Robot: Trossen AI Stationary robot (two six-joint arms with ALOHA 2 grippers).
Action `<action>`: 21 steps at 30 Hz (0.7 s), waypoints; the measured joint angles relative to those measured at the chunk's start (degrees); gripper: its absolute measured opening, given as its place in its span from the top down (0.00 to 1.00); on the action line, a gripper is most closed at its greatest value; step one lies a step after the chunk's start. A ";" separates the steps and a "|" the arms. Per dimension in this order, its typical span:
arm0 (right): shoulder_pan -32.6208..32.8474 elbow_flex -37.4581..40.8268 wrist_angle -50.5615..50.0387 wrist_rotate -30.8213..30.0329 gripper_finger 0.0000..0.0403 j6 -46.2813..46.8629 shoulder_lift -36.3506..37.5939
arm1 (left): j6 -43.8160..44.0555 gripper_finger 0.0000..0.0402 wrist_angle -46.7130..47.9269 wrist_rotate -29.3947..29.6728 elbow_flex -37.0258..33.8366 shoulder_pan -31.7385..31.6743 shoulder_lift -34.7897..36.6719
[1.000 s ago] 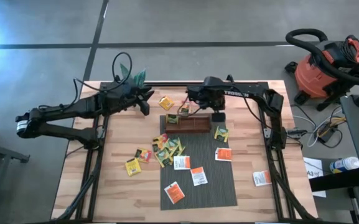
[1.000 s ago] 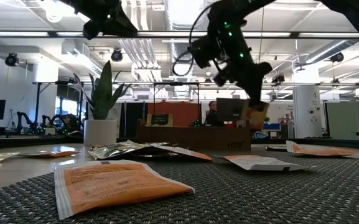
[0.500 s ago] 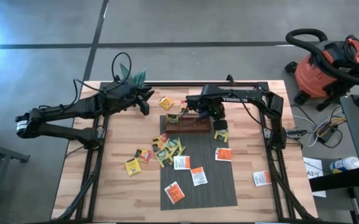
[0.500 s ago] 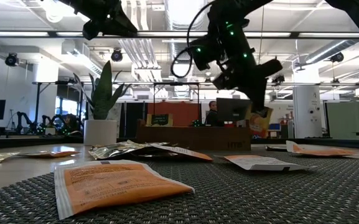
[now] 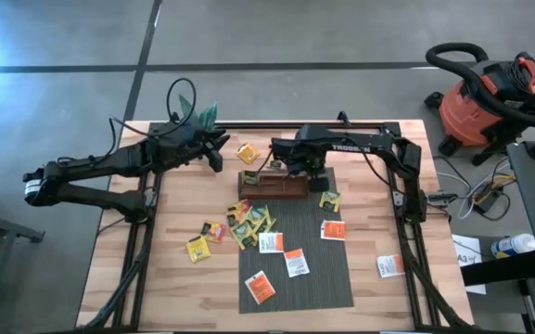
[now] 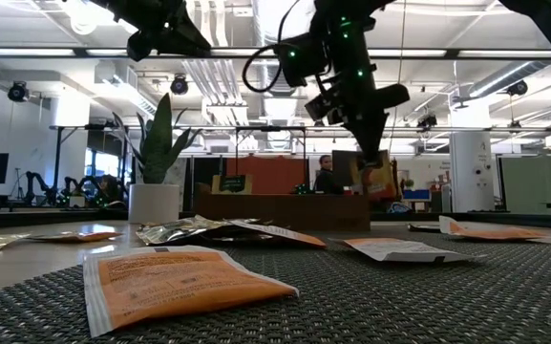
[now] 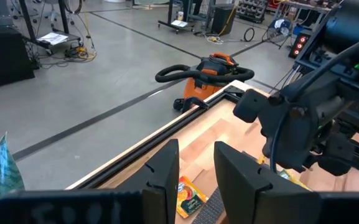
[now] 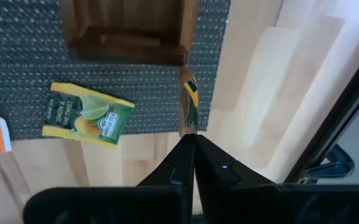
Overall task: Pick & Place Tea
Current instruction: Put the orange tea bag into the right compartment of the wooden organizer
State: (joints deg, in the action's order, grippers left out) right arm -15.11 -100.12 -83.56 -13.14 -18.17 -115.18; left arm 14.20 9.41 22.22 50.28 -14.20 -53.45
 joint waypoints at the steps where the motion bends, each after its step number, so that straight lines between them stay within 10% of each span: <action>1: 0.01 -0.33 -0.06 0.13 0.98 -0.02 0.00 | 0.00 0.76 0.00 0.00 0.00 0.01 0.00; 13: 0.24 -8.87 -4.42 -3.30 0.98 1.90 -0.01 | -0.07 0.76 0.02 0.00 0.00 -0.02 0.00; 21: 0.66 -13.65 -1.20 6.14 0.98 2.41 -0.07 | -0.07 0.76 0.02 0.00 0.00 -0.02 0.00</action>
State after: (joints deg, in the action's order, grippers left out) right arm -14.46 -113.77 -84.76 -6.99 -15.76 -115.24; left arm 14.13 9.43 22.22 50.28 -14.22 -53.45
